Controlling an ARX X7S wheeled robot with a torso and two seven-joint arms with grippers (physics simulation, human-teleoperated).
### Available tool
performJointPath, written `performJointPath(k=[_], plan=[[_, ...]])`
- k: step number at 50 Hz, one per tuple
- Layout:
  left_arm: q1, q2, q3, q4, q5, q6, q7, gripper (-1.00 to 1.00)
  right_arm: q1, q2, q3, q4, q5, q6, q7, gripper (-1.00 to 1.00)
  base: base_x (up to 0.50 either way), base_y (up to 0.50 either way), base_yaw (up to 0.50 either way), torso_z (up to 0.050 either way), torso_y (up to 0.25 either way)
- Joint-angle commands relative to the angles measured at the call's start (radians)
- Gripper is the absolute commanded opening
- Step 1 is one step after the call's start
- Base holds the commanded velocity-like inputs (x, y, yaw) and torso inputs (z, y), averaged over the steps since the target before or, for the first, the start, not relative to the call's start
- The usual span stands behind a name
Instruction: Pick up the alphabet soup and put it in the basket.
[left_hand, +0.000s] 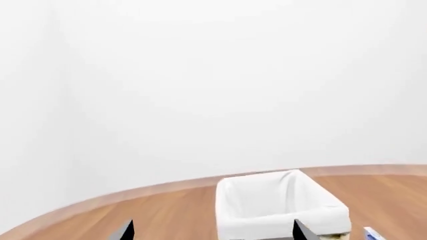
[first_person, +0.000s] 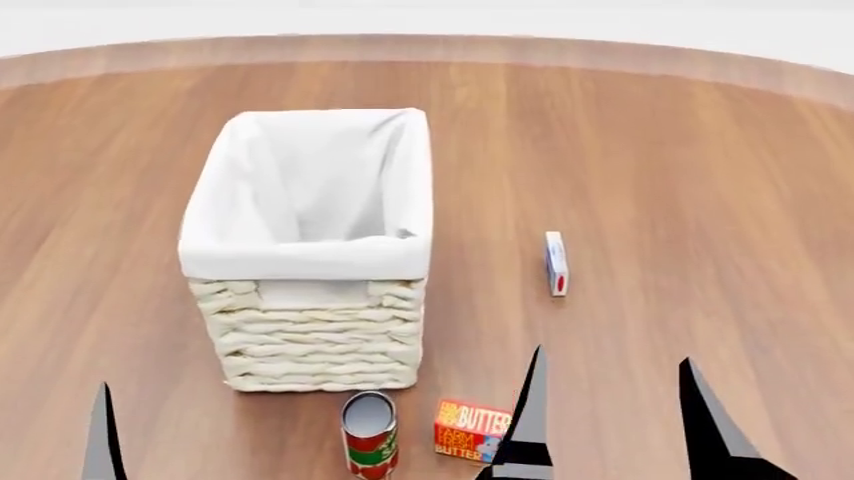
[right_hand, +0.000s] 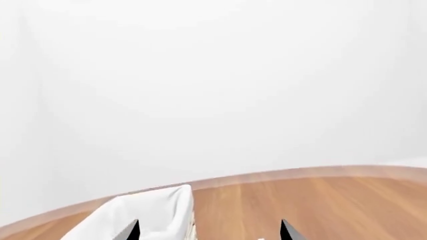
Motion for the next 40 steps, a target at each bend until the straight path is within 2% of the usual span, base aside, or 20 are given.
performJointPath(k=[1,14,20,40], plan=[[-0.003,-0.010,0.012,0.014,0.000,-0.019,-0.014,1.00,0.002,0.015,-0.005,-0.007,0.012,0.000,0.015,1.00,0.50,0.00,0.00,0.000,0.000],[-0.006,-0.020,0.019,0.015,-0.004,-0.028,-0.027,1.00,-0.005,0.026,-0.005,-0.002,0.042,-0.005,0.022,1.00,0.50,0.00,0.00,0.000,0.001],[-0.008,-0.025,0.024,0.013,-0.004,-0.031,-0.034,1.00,-0.004,0.033,-0.007,0.002,0.049,0.001,0.031,1.00,0.00,0.00,0.00,0.000,0.000],[-0.013,-0.044,0.042,0.016,-0.011,-0.045,-0.057,1.00,-0.008,0.064,-0.024,0.003,0.068,-0.012,0.067,1.00,0.00,0.50,0.00,0.000,0.000]])
